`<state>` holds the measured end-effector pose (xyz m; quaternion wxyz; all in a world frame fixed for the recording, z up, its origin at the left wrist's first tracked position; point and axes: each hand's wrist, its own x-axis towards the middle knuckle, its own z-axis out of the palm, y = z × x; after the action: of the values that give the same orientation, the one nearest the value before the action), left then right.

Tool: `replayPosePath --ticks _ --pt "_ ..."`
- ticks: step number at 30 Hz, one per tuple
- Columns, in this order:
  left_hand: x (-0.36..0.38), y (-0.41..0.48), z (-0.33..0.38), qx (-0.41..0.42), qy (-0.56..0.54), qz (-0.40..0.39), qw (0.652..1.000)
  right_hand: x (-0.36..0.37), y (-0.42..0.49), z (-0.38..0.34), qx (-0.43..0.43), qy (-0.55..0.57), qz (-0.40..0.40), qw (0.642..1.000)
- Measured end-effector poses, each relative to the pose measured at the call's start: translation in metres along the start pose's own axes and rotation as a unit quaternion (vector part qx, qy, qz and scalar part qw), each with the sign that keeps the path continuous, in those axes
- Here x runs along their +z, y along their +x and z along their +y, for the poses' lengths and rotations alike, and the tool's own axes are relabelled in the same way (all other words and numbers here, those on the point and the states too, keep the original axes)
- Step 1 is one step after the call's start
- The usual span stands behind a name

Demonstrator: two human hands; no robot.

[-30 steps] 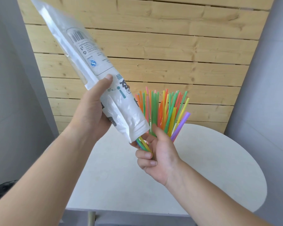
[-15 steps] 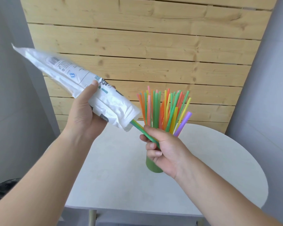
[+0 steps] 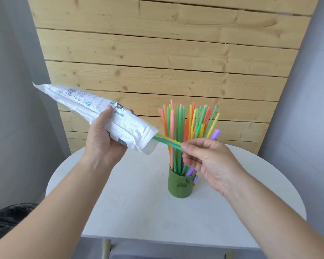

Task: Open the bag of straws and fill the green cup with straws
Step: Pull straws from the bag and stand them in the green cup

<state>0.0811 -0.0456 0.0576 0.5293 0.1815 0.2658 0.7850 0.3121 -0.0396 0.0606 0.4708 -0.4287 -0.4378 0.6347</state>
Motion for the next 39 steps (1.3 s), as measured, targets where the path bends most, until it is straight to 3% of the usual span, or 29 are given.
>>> replayPosePath --ticks 9,15,23,30,39 --pt "-0.005 0.0 0.003 -0.004 -0.011 0.014 1.0 -0.015 -0.001 -0.018 -0.05 0.021 0.018 0.998" --pt "-0.011 0.002 0.008 0.005 -0.028 0.036 0.999 -0.039 0.0 -0.049 -0.097 -0.065 0.039 0.992" --pt "-0.015 0.005 0.003 -0.005 -0.027 0.048 0.998 -0.075 -0.009 -0.088 -0.08 -0.19 0.044 0.977" --pt "-0.019 0.005 0.0 -0.011 -0.023 0.045 0.999 -0.091 -0.011 -0.122 -0.09 -0.307 0.048 0.946" --pt "-0.012 0.0 -0.002 -0.021 -0.018 0.032 0.999 -0.062 0.005 -0.15 -0.092 -0.486 0.009 0.869"
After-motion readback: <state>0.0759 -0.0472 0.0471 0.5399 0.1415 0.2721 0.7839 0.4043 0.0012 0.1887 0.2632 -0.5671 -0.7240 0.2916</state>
